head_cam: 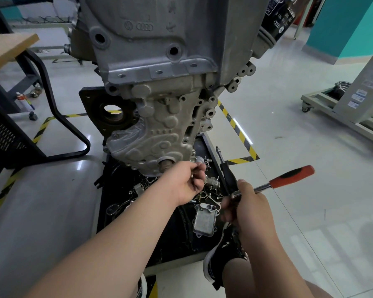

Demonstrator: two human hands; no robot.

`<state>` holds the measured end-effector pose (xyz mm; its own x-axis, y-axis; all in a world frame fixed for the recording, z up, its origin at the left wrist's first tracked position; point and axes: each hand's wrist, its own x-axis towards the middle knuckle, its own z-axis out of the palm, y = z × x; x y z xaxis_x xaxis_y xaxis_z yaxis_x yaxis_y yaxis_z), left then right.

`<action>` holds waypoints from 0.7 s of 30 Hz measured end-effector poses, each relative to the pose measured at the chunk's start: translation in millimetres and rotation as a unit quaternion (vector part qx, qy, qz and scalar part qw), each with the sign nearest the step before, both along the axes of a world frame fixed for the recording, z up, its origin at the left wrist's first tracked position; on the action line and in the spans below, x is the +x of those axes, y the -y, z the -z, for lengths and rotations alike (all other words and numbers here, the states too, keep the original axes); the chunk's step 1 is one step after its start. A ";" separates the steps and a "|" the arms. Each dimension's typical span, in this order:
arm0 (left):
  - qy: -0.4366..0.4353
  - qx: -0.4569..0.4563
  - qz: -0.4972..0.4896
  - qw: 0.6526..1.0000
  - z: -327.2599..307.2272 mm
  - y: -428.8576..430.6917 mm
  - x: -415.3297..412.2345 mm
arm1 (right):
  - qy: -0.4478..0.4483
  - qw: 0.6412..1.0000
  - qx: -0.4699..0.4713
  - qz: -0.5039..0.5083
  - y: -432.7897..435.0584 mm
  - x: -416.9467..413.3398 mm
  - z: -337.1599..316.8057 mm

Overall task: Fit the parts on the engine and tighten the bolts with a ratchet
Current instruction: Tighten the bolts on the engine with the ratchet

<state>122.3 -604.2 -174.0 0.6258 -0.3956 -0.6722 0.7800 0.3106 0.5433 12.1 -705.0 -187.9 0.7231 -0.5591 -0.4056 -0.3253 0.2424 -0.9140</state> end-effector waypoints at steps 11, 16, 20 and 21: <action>0.076 0.022 0.022 0.997 -4.9 0.3 7.3 | -0.011 0.998 -0.047 -0.033 10.4 -11.9 -15.9; 0.047 -0.008 -0.025 0.999 -4.0 1.8 19.1 | 0.038 0.995 -0.072 -0.058 11.5 -19.3 -21.9; 0.033 -0.027 -0.061 0.997 -3.9 6.3 23.4 | 0.039 0.997 -0.062 -0.039 15.2 -18.6 -21.8; 0.029 -0.029 -0.068 0.997 -4.4 5.9 25.0 | 0.040 0.997 -0.062 -0.039 16.0 -18.6 -21.7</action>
<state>147.3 -610.1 -169.6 0.7140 -0.3413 -0.6114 0.6957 0.4446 0.5643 -6.5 -721.1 -166.3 0.7934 -0.5420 -0.2772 -0.2645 0.1033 -0.9588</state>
